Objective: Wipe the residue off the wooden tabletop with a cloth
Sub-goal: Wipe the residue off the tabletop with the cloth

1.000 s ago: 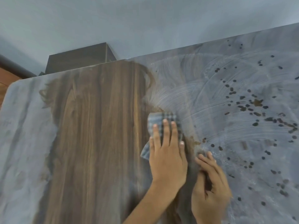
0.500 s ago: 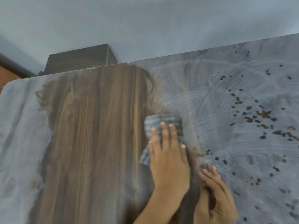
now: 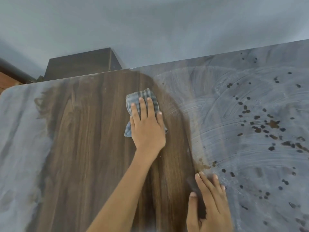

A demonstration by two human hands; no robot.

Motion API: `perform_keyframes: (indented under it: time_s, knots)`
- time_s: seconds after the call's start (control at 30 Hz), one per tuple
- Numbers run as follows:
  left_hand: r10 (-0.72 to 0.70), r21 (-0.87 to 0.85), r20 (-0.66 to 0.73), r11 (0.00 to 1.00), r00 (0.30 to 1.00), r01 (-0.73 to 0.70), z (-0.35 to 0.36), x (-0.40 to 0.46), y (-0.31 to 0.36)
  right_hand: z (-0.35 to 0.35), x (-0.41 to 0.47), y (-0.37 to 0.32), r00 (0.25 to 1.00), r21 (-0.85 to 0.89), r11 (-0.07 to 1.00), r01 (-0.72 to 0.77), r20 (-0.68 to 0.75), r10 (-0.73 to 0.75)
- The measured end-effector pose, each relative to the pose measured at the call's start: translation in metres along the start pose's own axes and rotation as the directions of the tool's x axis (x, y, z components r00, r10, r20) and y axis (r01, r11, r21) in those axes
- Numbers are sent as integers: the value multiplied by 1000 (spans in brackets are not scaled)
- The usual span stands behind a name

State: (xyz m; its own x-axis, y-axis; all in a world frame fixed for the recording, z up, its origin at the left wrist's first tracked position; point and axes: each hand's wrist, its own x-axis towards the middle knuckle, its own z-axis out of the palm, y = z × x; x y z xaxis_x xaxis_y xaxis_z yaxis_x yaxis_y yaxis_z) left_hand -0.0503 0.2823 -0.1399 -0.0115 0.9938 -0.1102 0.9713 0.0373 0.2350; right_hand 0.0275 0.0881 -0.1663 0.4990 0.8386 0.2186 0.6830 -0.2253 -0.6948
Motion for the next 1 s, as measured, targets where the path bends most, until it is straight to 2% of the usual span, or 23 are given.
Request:
perform_keyframes:
  time_s: [0.17,0.3,0.37,0.47,0.5,0.6,0.7,0.77,0.83,0.9,0.93,1.0]
  knots:
    - [42,59,6,997,999,-43,3,24,1,7,25,-13,996,-96,995,33,90,-25]
    - [120,41,24,992,992,-121,-5,82,-1,34,109,-17,978,-233,961,149,176,-109]
    - [91,13,30,996,995,-92,-9,99,2,43,150,-12,970,-319,929,189,210,-125]
    - [52,2,30,999,998,-52,-6,80,12,49,173,-2,959,-351,911,215,251,-130]
    - [80,12,15,997,997,-81,-1,61,17,50,173,0,959,-356,907,223,247,-139]
    - [285,27,-27,958,958,-284,9,12,25,50,171,-1,962,-358,906,225,232,-147]
    - [449,98,28,888,893,-450,11,63,16,50,171,-3,962,-357,908,219,237,-138]
    - [397,117,37,910,917,-399,5,108,10,49,171,-3,963,-354,911,212,237,-132]
    - [202,22,29,979,979,-203,-1,129,10,48,171,-5,964,-355,912,203,235,-123]
    - [42,-33,24,999,999,-42,-4,119,22,48,171,-5,966,-356,913,197,229,-119]
    - [30,-27,1,999,1000,-30,-3,107,31,49,171,-6,967,-357,913,196,227,-119]
    - [177,-4,-45,984,983,-177,7,83,51,49,171,-6,967,-347,917,196,221,-123]
